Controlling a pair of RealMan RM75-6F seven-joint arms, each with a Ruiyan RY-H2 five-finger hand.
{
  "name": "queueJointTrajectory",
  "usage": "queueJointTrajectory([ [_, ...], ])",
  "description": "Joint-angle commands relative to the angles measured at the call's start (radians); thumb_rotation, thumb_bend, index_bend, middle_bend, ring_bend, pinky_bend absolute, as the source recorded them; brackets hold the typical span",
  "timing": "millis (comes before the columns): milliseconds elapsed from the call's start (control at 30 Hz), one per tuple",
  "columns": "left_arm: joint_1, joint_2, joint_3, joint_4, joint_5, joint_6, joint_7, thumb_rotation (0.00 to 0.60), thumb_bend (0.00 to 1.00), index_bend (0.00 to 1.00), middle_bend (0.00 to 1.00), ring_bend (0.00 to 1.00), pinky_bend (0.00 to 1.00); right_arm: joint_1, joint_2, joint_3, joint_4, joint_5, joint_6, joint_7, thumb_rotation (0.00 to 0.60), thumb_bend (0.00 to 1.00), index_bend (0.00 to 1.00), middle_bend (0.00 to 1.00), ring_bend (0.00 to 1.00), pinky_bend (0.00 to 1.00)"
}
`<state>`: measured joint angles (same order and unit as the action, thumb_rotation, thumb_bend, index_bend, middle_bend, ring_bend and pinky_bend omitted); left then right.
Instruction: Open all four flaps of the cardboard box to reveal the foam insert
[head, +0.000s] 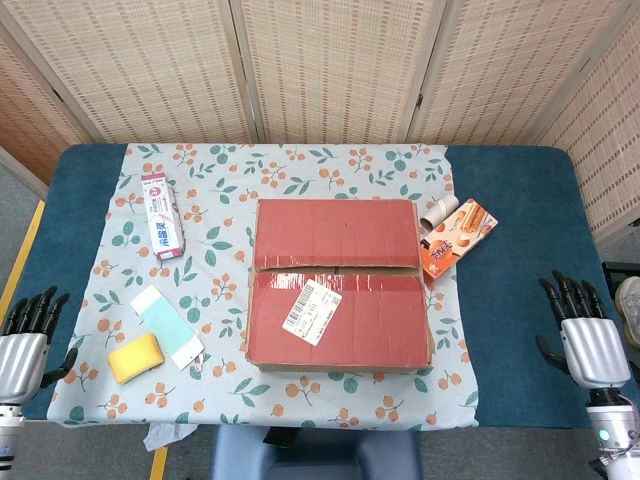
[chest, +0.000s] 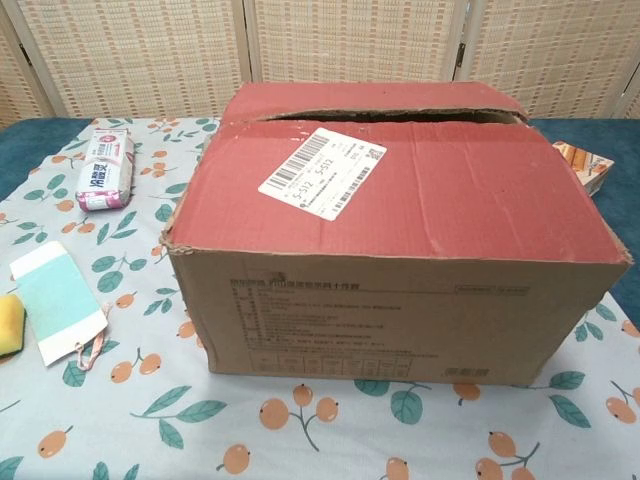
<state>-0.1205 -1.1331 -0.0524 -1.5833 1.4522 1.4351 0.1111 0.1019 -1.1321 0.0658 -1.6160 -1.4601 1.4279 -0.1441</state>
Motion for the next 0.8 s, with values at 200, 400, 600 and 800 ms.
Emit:
queueJointTrajectory([
  [200,0.001,0.001,0.002,-0.006,0.003,0.004,0.007,0.6,0.41,0.0,0.0,0.0,0.0,0.004,-0.004,-0.004,0.004,-0.01,-0.003,-0.001,0.6,0.41,0.0,0.0,0.0,0.0],
  [400,-0.004,-0.001,0.003,-0.005,0.005,-0.001,0.015,0.6,0.41,0.0,0.0,0.0,0.0,0.016,-0.038,0.016,0.042,-0.046,0.036,0.017,0.6,0.41,0.0,0.0,0.0,0.0],
  [600,-0.018,-0.009,-0.012,0.003,0.007,-0.001,0.012,0.6,0.41,0.0,0.0,0.0,0.0,0.082,-0.047,0.075,-0.024,-0.026,-0.004,-0.05,0.6,0.41,0.0,0.0,0.0,0.0],
  [800,-0.017,0.008,-0.019,0.002,-0.01,-0.009,-0.055,0.6,0.41,0.0,0.0,0.0,0.0,0.161,-0.031,0.127,-0.166,0.005,-0.071,-0.188,0.6,0.41,0.0,0.0,0.0,0.0],
])
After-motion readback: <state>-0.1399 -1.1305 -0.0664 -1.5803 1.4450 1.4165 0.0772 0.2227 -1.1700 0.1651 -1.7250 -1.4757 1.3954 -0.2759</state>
